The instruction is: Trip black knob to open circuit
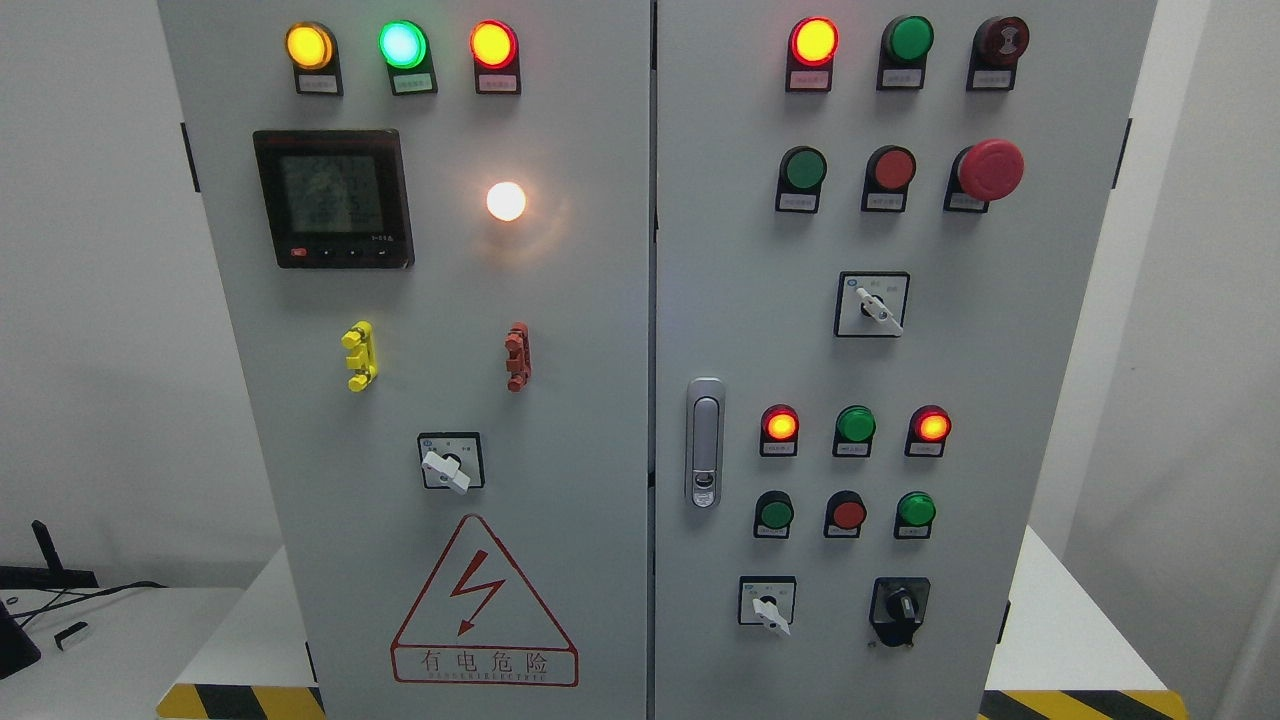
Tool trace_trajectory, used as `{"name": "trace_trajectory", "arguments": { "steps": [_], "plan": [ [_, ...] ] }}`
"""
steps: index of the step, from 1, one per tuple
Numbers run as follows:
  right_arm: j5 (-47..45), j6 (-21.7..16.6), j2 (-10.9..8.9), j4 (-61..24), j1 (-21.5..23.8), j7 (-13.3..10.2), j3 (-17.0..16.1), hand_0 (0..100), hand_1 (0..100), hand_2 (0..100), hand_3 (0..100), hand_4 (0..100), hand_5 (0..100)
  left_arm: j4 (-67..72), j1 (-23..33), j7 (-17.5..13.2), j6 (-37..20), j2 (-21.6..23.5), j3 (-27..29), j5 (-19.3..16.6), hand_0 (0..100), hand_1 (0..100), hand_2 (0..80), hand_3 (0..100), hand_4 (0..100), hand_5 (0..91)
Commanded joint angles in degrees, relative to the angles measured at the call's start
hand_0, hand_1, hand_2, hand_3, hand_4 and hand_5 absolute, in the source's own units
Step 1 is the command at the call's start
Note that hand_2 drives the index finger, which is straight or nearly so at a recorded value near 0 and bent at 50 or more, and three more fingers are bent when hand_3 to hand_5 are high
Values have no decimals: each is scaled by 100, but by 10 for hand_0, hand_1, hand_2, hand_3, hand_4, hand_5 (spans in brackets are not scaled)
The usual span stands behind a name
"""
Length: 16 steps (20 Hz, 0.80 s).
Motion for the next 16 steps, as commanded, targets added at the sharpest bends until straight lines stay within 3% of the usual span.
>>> {"name": "trace_trajectory", "arguments": {
  "steps": [1,5,9,11,13,14,15,16],
  "plan": [
    [-149,21,140,-2001,738,-32,18,198,236,0,0,1,0,-2,0,-5,2,3,0,-176,120,389,0,0,0,0],
    [-167,-206,184,-3153,1459,-23,35,210,239,0,0,2,0,7,0,-5,2,-6,0,-176,120,389,0,0,0,0],
    [-149,-1399,193,-3384,1820,-119,106,228,238,0,13,95,0,7,0,-5,2,3,0,-176,120,389,0,0,0,0],
    [-149,-1971,184,-3384,1934,-294,123,233,236,0,49,136,39,-2,0,-5,2,3,0,-176,120,389,0,0,0,0],
    [-141,-2385,167,-3637,2110,-497,132,244,253,0,172,267,134,7,0,-5,2,-6,0,-176,120,389,0,0,0,0],
    [-141,-2456,158,-3882,2224,-611,123,252,270,0,180,284,152,-2,0,-5,2,3,0,-176,120,389,0,0,0,0],
    [-141,-2475,141,-4120,2312,-725,123,269,327,0,247,308,231,-2,0,-5,2,-6,0,-176,120,389,0,0,0,0],
    [-141,-2492,132,-4340,2357,-848,106,266,344,0,256,309,231,7,0,-5,2,-6,0,-176,120,389,0,0,0,0]
  ]
}}
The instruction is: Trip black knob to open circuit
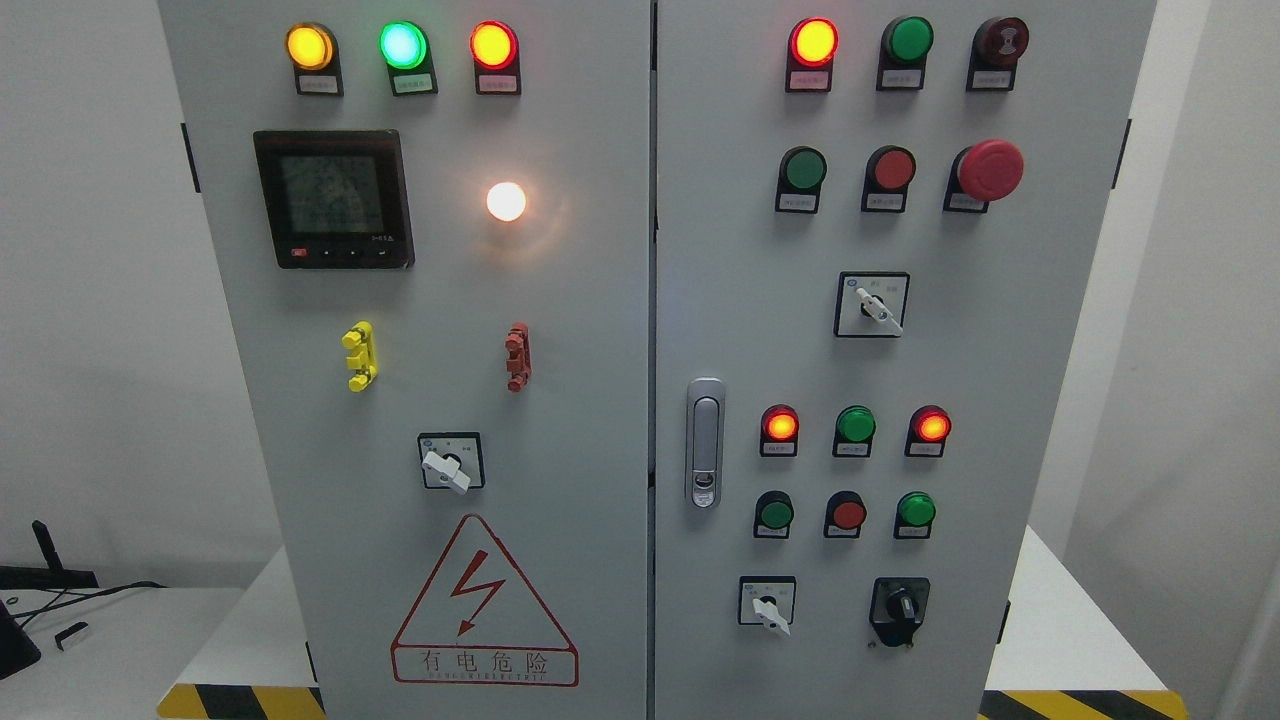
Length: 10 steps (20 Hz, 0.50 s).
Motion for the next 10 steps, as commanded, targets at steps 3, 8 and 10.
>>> {"name": "trace_trajectory", "arguments": {
  "steps": [3,8,10],
  "plan": [
    [-141,-661,93,-2209,589,-517,26,211,498,45,346,311,250,5,0,-5,2,3,0,-176,120,389,0,0,0,0],
    [-114,-1550,66,-2648,615,-877,-17,159,646,183,455,493,542,5,0,-5,2,3,0,-176,120,389,0,0,0,0],
    [-114,-1551,57,-3122,694,-1044,-166,155,678,217,480,542,647,5,0,-5,2,3,0,-176,120,389,0,0,0,0]
  ]
}}
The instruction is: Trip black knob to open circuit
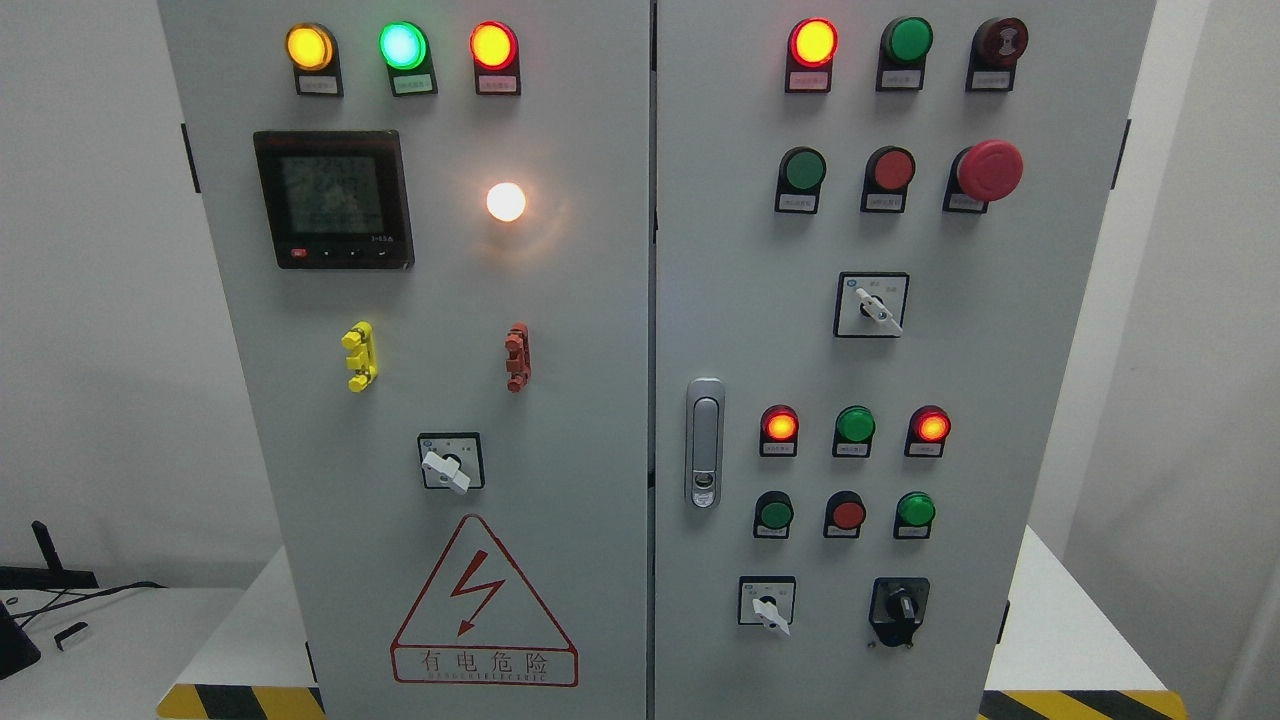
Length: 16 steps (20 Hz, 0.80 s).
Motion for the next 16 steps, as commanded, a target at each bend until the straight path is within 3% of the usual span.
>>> {"name": "trace_trajectory", "arguments": {
  "steps": [1,7,16],
  "plan": [
    [-114,-176,89,-1914,215,-255,-228,156,692,225,493,558,689,-4,0,-5,2,-5,0,-176,120,389,0,0,0,0],
    [-114,-193,89,-2961,241,-273,-606,153,722,287,622,668,802,4,0,-5,2,4,0,-176,120,389,0,0,0,0],
    [324,-343,89,-4191,128,-247,-1090,167,717,336,670,711,835,-4,0,-5,2,-5,0,-176,120,389,0,0,0,0]
  ]
}}
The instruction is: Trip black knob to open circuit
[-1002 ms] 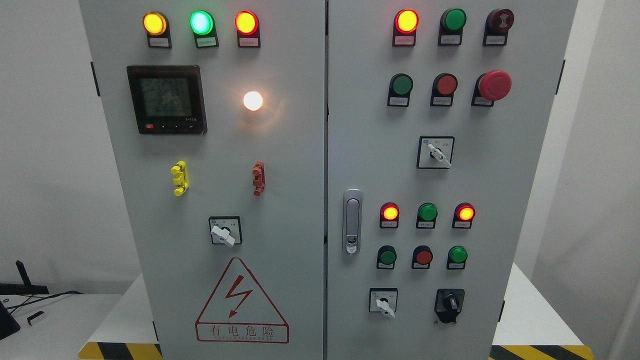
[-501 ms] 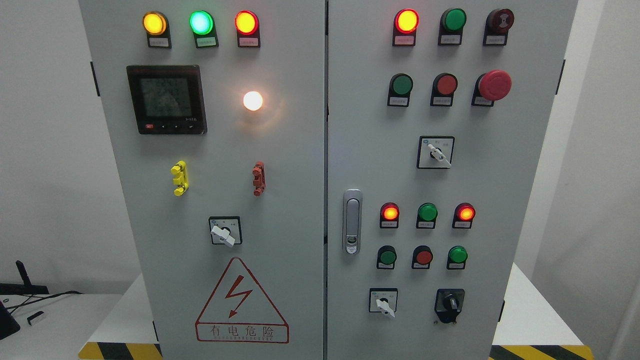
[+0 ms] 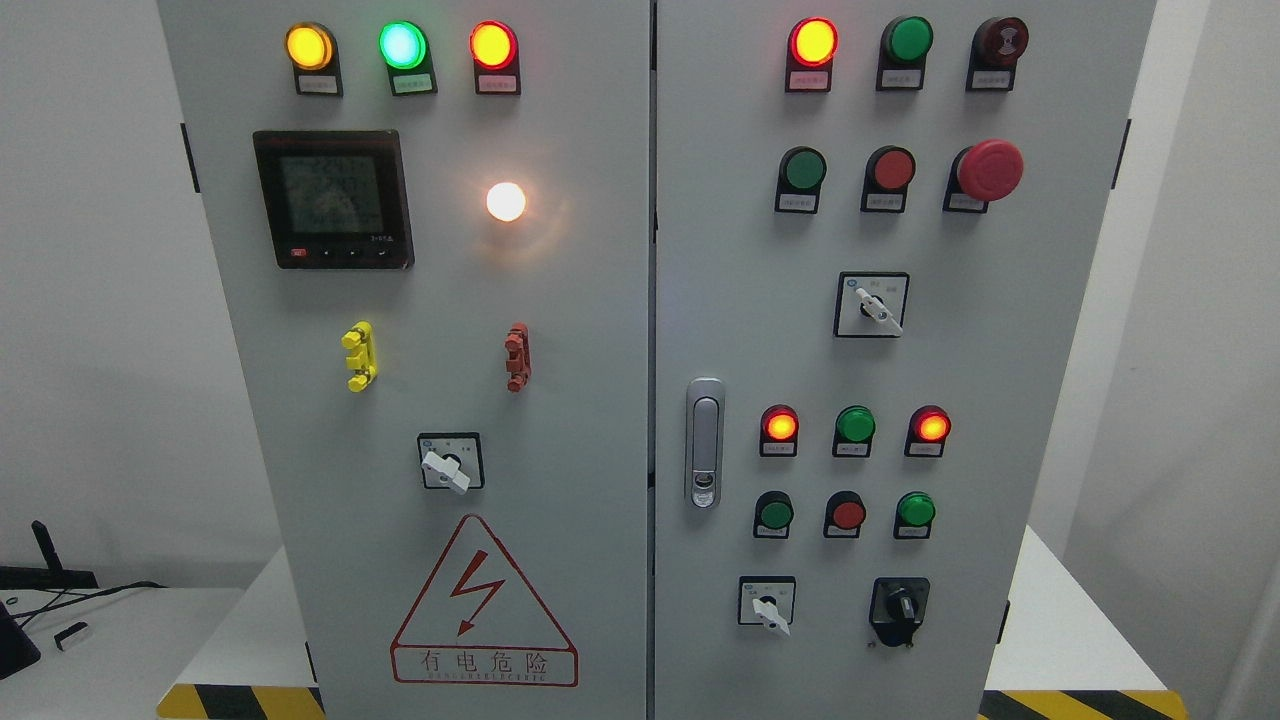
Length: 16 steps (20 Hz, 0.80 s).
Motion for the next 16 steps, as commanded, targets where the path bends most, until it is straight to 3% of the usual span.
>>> {"name": "trace_trajectory", "arguments": {
  "steps": [1,5,16],
  "plan": [
    [334,32,102,-1719,-137,20,-514,168,717,336,670,709,835,4,0,-5,2,3,0,-176,120,389,0,0,0,0],
    [817,216,119,-1922,-655,29,-514,188,710,334,662,692,813,4,0,-5,2,3,0,-176,120,389,0,0,0,0],
    [1257,1446,111,-2301,-1947,29,-417,202,707,358,666,693,813,-5,0,-5,2,3,0,-176,120,389,0,0,0,0]
  ]
}}
